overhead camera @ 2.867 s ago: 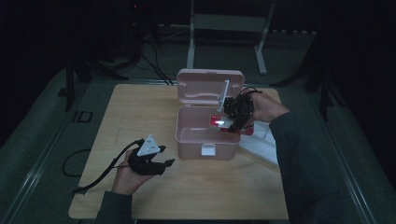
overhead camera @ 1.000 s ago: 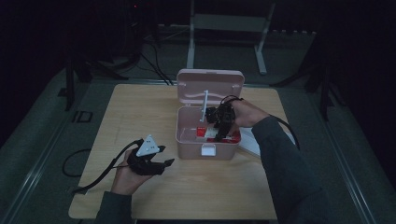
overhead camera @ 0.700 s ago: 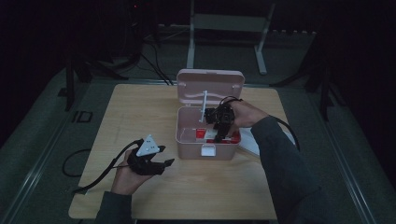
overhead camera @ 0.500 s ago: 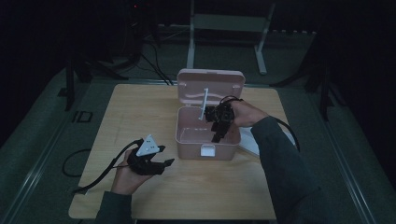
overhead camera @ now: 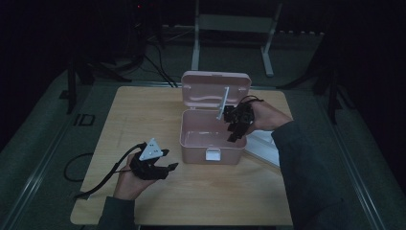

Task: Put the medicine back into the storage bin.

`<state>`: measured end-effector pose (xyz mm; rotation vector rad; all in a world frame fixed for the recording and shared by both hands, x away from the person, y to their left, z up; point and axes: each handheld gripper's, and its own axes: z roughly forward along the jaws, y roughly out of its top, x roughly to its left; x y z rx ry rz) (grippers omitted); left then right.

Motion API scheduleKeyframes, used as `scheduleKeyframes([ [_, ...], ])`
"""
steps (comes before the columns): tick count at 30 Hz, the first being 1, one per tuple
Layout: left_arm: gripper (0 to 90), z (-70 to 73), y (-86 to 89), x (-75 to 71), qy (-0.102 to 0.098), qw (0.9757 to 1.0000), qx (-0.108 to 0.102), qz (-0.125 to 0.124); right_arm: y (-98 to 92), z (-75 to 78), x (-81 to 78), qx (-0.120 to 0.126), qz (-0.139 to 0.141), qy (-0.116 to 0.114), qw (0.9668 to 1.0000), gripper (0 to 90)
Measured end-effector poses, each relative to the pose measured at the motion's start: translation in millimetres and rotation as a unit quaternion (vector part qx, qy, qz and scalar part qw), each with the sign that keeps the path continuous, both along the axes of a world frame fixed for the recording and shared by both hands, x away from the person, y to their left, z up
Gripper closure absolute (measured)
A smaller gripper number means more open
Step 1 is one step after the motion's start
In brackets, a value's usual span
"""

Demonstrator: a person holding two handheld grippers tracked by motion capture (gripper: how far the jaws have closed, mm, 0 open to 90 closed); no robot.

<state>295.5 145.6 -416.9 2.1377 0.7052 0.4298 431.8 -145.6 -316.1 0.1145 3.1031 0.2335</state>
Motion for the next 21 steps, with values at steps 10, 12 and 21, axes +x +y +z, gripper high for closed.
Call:
scheduleKeyframes([
  [10, 40.8, -0.6, -0.5, 0.3, 0.002, 1.0, 0.001, 0.001, -52.8, 8.6, 6.5, 0.022, -0.06, 0.0, 0.998, 49.6],
  [12, 40.8, -0.4, -0.5, 0.2, 0.001, 1.0, 0.0, 0.001, -61.8, 7.7, 7.7, 0.019, -0.073, -0.004, 0.9972, 50.2],
  [21, 40.8, -0.4, -0.2, 0.3, 0.001, 1.0, -0.003, 0.0, -93.0, 2.2, 19.4, 0.02, -0.139, -0.005, 0.9901, 51.8],
])
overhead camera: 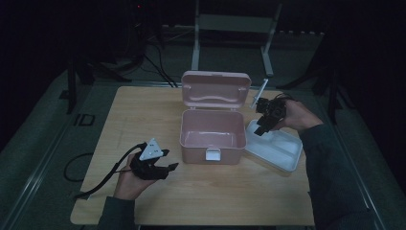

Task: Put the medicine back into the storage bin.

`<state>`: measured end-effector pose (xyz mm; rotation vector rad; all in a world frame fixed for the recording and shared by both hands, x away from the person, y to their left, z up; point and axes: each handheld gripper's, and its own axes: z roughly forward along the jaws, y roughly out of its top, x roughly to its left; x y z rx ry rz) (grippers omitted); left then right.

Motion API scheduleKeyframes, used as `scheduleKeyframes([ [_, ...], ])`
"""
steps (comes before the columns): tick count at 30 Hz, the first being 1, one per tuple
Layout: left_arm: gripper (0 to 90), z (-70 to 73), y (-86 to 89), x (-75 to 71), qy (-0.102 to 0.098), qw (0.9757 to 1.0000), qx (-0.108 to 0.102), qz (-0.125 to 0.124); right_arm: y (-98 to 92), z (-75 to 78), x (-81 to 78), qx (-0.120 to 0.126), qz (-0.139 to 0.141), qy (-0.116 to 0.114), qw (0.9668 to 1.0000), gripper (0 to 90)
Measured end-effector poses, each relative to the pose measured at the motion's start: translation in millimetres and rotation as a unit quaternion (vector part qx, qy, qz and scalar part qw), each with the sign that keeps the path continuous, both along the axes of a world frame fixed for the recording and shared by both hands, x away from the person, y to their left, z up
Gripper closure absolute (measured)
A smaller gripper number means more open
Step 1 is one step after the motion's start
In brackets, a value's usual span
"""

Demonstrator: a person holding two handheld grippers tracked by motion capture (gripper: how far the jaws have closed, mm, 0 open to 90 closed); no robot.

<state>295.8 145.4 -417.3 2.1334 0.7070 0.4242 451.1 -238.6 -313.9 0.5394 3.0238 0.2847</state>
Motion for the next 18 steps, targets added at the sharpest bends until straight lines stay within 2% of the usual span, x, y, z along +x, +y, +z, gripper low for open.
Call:
scheduleKeyframes([
  [10, 40.8, -0.4, -0.4, 0.3, 0.002, 1.0, 0.004, -0.001, -29.7, -18.8, 5.5, -0.008, -0.013, 0.006, 0.9999, 49.2],
  [18, 40.8, -0.4, -0.4, 0.4, 0.002, 1.0, 0.004, -0.001, -47.1, -35.7, 10.6, -0.02, -0.031, 0.005, 0.9993, 51.6],
])
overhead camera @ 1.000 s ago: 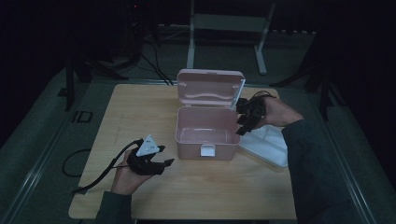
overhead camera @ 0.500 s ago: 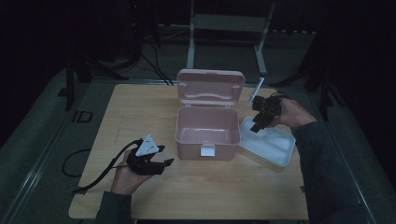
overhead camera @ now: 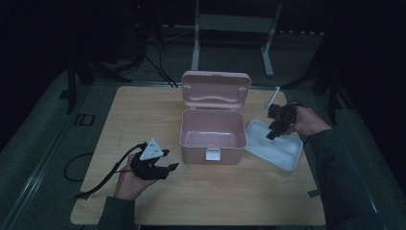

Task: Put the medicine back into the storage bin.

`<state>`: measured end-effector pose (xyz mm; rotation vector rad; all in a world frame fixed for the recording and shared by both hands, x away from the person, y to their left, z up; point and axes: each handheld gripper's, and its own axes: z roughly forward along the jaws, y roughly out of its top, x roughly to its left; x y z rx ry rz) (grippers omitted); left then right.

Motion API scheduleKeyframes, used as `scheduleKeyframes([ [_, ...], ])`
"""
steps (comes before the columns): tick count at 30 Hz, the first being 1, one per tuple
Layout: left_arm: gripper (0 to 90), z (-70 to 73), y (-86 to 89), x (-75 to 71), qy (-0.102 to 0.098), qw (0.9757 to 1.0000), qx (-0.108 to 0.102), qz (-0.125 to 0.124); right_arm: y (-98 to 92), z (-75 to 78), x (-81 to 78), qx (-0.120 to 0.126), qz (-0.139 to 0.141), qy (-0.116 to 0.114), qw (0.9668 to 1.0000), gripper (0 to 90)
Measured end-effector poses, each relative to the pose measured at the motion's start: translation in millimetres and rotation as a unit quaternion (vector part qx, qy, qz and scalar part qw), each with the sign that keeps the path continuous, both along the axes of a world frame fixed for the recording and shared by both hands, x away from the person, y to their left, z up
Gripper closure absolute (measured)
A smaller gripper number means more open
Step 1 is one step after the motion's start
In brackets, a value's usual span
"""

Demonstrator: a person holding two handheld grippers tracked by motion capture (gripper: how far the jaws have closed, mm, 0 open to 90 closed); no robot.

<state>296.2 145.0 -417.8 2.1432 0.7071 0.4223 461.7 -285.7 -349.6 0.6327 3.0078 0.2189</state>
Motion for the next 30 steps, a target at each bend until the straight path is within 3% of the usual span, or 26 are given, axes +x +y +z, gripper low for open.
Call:
scheduleKeyframes([
  [6, 40.8, -0.1, 0.0, 0.2, 0.0, 1.0, 0.001, 0.0, -12.2, -18.9, 5.4, -0.014, -0.013, 0.003, 0.9998, 55.4],
  [12, 40.8, 0.0, 0.1, 0.1, 0.0, 1.0, 0.001, 0.0, -22.8, -38.0, 11.3, -0.029, -0.025, 0.005, 0.9993, 65.8],
  [30, 40.8, 0.0, 0.1, 0.0, -0.001, 1.0, 0.002, 0.001, -32.1, -83.1, 19.7, -0.061, -0.041, 0.027, 0.9969, 73.7],
])
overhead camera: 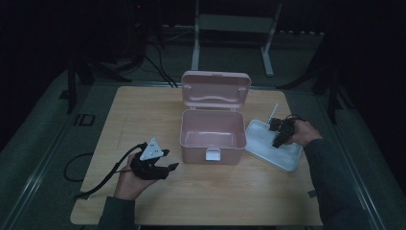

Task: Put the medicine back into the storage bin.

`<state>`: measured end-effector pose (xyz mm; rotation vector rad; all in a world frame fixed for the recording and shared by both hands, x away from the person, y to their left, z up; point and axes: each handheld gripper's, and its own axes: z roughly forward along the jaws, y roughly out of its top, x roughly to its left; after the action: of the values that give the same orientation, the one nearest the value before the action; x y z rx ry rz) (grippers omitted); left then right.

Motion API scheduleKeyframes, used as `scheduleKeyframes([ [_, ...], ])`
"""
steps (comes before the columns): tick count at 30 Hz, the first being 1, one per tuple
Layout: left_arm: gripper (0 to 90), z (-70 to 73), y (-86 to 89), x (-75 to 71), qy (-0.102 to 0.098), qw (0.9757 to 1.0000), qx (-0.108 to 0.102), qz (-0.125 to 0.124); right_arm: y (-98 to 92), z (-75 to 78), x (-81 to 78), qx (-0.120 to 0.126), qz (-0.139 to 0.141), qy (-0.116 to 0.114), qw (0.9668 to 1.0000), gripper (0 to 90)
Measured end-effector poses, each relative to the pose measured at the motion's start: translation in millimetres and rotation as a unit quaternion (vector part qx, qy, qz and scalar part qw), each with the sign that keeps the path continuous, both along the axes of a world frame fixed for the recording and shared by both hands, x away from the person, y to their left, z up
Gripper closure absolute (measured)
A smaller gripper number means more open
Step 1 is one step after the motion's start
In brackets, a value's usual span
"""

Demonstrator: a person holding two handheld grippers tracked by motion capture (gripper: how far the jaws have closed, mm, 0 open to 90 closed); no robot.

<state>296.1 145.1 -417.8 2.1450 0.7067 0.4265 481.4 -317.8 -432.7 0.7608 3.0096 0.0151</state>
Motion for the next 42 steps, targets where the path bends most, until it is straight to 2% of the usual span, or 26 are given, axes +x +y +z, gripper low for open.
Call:
scheduleKeyframes([
  [5, 40.8, 0.0, 0.0, 0.0, -0.001, 1.0, 0.0, 0.0, 4.6, -8.8, 2.5, -0.005, 0.01, 0.006, 0.9999, 79.2],
  [10, 40.8, 0.1, 0.1, -0.3, -0.002, 1.0, -0.003, 0.001, 6.2, -13.6, 4.5, -0.005, 0.0, 0.018, 0.9998, 86.5],
  [18, 40.8, -0.8, -1.2, -0.1, -0.001, 1.0, -0.002, 0.0, 7.9, -19.4, 7.8, -0.007, -0.002, 0.03, 0.9995, 87.7],
  [25, 40.8, 0.0, 0.2, -0.7, -0.004, 1.0, -0.004, 0.002, 10.1, -19.3, 6.0, -0.014, 0.022, 0.022, 0.9994, 89.5],
  [28, 40.8, -0.2, 0.9, -0.3, -0.003, 1.0, -0.002, 0.002, 10.0, -19.0, 2.1, -0.017, 0.036, 0.031, 0.9987, 89.6],
  [33, 40.8, -0.5, 0.3, -0.5, -0.003, 1.0, -0.004, 0.002, 4.8, -9.4, -4.1, -0.013, 0.047, 0.031, 0.9983, 89.6],
  [36, 40.8, -0.6, 0.3, -0.4, -0.002, 1.0, -0.003, 0.001, 0.0, 1.6, -7.4, -0.008, 0.05, 0.021, 0.9985, 89.6],
  [42, 40.8, -0.9, 0.0, -0.1, -0.001, 1.0, -0.002, 0.001, -4.7, 26.2, -15.7, -0.01, 0.063, 0.021, 0.9977, 89.6],
])
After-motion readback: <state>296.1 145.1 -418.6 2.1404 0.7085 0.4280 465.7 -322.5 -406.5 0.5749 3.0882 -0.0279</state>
